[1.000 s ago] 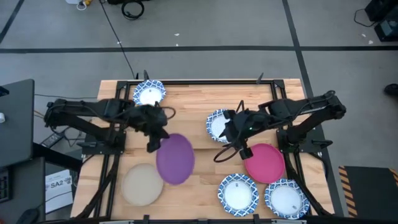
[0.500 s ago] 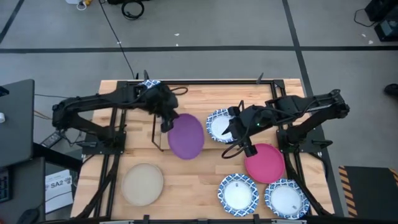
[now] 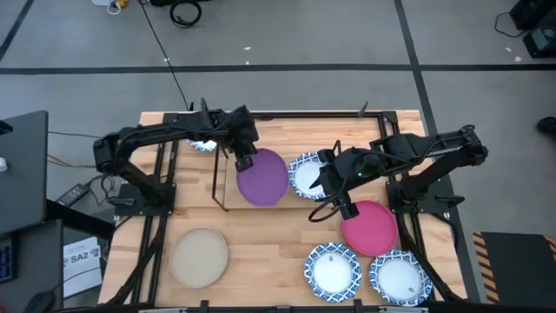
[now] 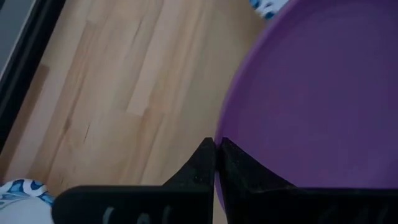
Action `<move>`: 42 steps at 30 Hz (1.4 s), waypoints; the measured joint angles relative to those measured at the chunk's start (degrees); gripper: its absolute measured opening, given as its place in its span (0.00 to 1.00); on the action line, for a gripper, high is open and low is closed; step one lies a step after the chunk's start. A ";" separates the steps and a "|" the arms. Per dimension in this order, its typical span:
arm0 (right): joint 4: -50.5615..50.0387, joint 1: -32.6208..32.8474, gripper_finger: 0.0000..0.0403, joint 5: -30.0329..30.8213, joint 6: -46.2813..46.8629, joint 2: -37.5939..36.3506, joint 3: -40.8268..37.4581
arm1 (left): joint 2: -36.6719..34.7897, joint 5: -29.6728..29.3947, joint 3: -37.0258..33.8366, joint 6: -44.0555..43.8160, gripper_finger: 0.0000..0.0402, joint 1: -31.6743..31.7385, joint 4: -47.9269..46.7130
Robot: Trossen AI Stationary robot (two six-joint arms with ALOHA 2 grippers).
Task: Place and stack plates onto a shelf
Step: Put the purple plate on the shelf
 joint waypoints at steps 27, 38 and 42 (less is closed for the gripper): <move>0.28 0.00 0.44 -0.13 0.04 0.02 0.00 | 5.13 -3.69 0.00 -0.25 0.04 1.85 -4.66; 0.26 0.00 0.44 -0.13 0.07 0.02 0.00 | 5.11 -3.70 0.00 -0.23 0.06 1.78 -4.64; 0.26 -0.02 0.44 -0.13 0.07 0.02 0.00 | 5.11 -3.69 0.00 -0.24 0.06 1.76 -4.62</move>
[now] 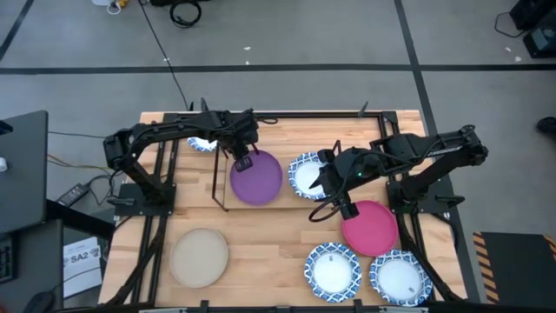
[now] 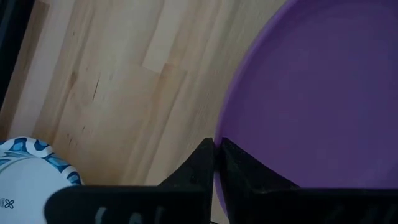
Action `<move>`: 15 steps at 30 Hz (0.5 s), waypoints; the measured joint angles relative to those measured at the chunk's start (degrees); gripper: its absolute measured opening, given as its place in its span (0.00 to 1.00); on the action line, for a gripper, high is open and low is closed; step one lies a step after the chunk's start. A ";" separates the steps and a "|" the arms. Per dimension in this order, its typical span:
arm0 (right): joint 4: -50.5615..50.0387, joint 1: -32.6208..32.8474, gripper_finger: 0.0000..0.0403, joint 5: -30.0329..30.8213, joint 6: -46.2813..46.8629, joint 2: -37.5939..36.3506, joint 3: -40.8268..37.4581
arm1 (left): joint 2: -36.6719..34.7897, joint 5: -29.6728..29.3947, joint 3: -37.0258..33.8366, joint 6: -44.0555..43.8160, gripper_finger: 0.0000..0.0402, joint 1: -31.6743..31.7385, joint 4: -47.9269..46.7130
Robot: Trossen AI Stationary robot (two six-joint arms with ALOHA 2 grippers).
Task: Place and stack plates onto a shelf
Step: Put the purple plate on the shelf
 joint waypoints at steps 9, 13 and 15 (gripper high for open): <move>-0.03 0.02 0.44 0.00 0.00 0.00 0.00 | 0.00 0.00 0.00 0.02 0.07 0.00 0.41; -0.04 0.01 0.44 0.00 0.00 0.01 0.00 | 0.00 0.00 0.00 0.02 0.07 0.00 0.46; -0.04 0.00 0.44 0.00 0.00 0.01 0.00 | -0.02 0.00 0.00 0.01 0.07 0.00 0.45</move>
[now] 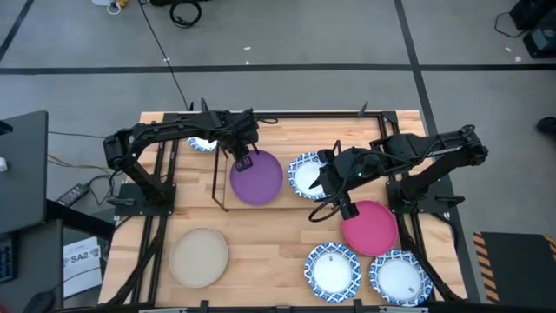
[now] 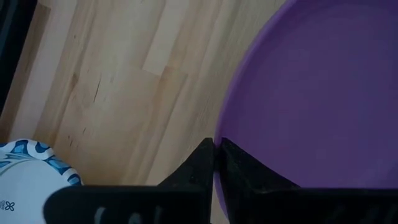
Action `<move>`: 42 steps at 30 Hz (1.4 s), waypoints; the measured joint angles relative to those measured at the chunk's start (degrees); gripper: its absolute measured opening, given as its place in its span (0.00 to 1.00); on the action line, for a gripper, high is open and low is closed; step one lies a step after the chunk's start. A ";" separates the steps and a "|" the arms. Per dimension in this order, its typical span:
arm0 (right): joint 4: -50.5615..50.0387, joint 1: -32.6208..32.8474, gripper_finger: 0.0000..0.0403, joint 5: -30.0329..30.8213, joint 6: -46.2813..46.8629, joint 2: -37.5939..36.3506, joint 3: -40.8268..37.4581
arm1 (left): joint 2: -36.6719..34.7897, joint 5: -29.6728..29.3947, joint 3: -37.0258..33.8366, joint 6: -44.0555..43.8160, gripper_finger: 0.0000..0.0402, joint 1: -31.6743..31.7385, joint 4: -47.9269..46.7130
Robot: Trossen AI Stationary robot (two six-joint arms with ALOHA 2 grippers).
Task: Place and stack plates onto a shelf
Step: Put the purple plate on the shelf
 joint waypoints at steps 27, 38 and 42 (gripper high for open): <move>-0.02 0.02 0.44 0.00 0.79 0.01 0.00 | -0.02 -0.66 0.00 -0.02 0.26 -0.38 2.64; -0.07 0.28 0.44 -0.02 1.70 0.01 -0.01 | 0.34 -0.66 -0.17 -0.06 0.26 -8.81 2.91; -0.20 0.28 0.44 -0.02 1.70 0.01 -0.02 | 1.28 -0.63 -0.22 -0.04 0.26 -12.63 3.46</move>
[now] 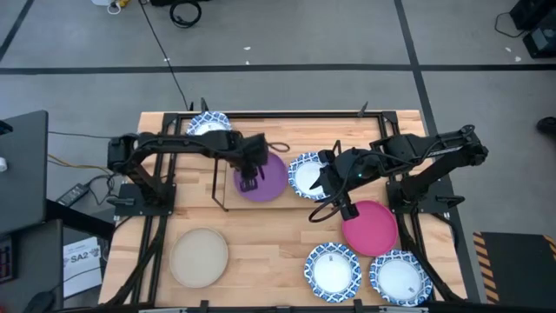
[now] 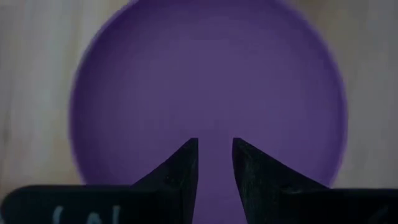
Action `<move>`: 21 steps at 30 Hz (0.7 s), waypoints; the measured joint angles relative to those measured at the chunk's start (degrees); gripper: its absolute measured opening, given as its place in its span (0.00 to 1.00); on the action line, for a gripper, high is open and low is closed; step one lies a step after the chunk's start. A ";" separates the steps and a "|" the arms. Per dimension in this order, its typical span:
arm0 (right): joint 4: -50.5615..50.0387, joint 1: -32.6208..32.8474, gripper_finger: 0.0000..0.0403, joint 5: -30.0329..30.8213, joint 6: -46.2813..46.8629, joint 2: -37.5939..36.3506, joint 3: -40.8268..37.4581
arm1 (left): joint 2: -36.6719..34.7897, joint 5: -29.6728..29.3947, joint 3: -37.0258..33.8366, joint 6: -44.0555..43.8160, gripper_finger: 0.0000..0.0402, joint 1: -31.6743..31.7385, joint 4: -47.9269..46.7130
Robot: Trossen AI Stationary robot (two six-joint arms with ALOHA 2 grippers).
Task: Place and stack plates onto a shelf
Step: Put the purple plate on the shelf
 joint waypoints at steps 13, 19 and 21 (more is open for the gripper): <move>-0.15 0.00 0.44 0.00 0.01 0.03 0.00 | 3.97 -1.06 0.02 -2.55 0.26 -6.98 1.08; -0.22 0.00 0.44 -0.02 -0.02 0.02 -0.02 | 7.30 -1.48 0.02 -2.51 0.26 -8.57 1.12; -0.20 0.00 0.44 -0.02 0.00 0.02 -0.02 | 8.19 -1.47 0.00 -2.56 0.26 -9.02 0.94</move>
